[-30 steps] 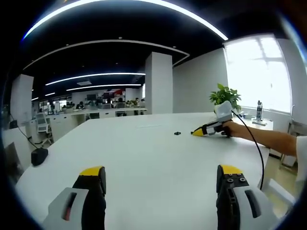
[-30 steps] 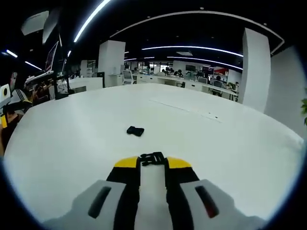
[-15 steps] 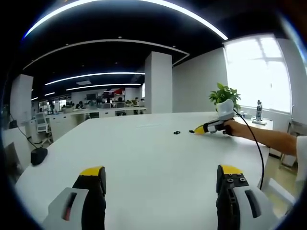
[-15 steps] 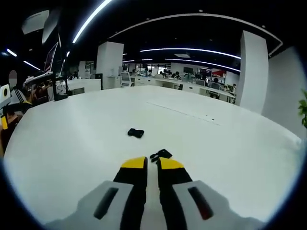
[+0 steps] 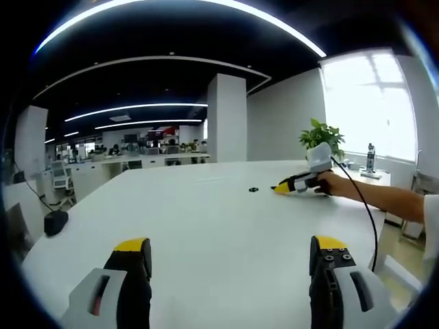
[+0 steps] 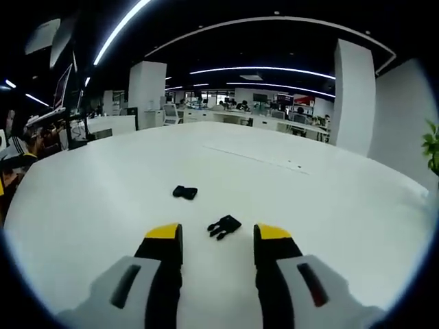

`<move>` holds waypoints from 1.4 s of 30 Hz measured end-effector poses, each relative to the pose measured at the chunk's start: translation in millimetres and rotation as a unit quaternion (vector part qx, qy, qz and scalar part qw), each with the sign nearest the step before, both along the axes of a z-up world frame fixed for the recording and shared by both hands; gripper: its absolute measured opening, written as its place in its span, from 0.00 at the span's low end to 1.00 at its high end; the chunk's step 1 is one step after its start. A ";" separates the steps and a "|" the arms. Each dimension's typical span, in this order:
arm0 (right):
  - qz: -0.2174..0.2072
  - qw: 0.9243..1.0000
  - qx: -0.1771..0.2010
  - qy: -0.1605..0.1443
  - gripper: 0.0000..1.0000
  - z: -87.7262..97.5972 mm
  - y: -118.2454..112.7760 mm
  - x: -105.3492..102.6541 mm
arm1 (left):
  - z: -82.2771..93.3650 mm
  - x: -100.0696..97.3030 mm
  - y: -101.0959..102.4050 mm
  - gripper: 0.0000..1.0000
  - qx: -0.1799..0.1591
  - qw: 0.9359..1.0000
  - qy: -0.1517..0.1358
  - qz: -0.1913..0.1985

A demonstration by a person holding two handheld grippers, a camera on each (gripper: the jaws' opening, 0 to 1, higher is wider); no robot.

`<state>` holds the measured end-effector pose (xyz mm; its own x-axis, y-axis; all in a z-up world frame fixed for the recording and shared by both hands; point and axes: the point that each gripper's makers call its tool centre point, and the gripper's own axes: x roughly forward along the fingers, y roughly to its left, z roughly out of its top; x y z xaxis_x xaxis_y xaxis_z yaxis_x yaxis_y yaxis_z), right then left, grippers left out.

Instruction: Snap the two parts of the plastic buckle together until the buckle closes and remains connected.

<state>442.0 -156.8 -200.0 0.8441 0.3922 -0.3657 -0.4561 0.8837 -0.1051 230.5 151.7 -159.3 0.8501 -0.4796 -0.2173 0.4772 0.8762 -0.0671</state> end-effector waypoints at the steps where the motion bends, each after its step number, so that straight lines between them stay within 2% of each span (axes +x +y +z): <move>1: -0.003 1.000 0.002 0.001 0.46 -0.5 0.1 0.4 | 0.2 0.1 0.3 0.98 0.000 1.000 0.000 0.000; 5: -0.017 1.000 0.006 0.000 0.45 0.9 -1.4 4.5 | 0.0 0.2 1.2 0.98 0.000 1.000 0.000 0.001; 7: -0.022 1.000 0.010 0.002 0.41 0.7 -1.5 6.1 | 0.2 0.3 1.6 0.98 0.000 1.000 0.000 0.001; 9: -0.041 0.999 0.019 0.017 0.39 -4.0 -2.9 8.1 | 0.8 0.7 2.4 0.98 -0.002 1.000 -0.001 0.001; 10: -0.044 0.999 0.011 0.011 0.38 -2.6 -5.3 12.4 | 1.0 0.8 2.6 0.98 -0.002 1.000 -0.001 0.002; 16: -0.068 0.997 0.020 0.013 0.33 -4.2 -8.6 18.5 | 0.7 1.2 3.6 0.98 -0.002 1.000 0.000 0.003; 18: -0.072 0.997 0.018 0.013 0.30 -4.3 -7.5 17.9 | 1.0 1.5 3.7 0.98 -0.003 1.000 -0.001 0.003; 21: -0.071 0.997 0.011 0.007 0.20 -4.2 -3.7 16.5 | 1.0 1.0 2.4 0.98 -0.002 1.000 -0.001 0.001; 26: -0.081 0.997 -0.011 -0.001 0.19 -2.8 -1.8 18.1 | 1.0 0.3 1.2 0.98 -0.002 1.000 -0.002 -0.001; 32: -0.076 0.997 -0.011 0.001 0.19 -2.6 -2.0 14.0 | 0.0 0.7 3.2 0.98 -0.003 1.000 -0.001 0.002; 42: -0.034 0.999 0.019 0.012 0.19 -0.6 7.7 7.2 | -1.3 2.6 3.4 0.98 -0.002 1.000 0.002 0.002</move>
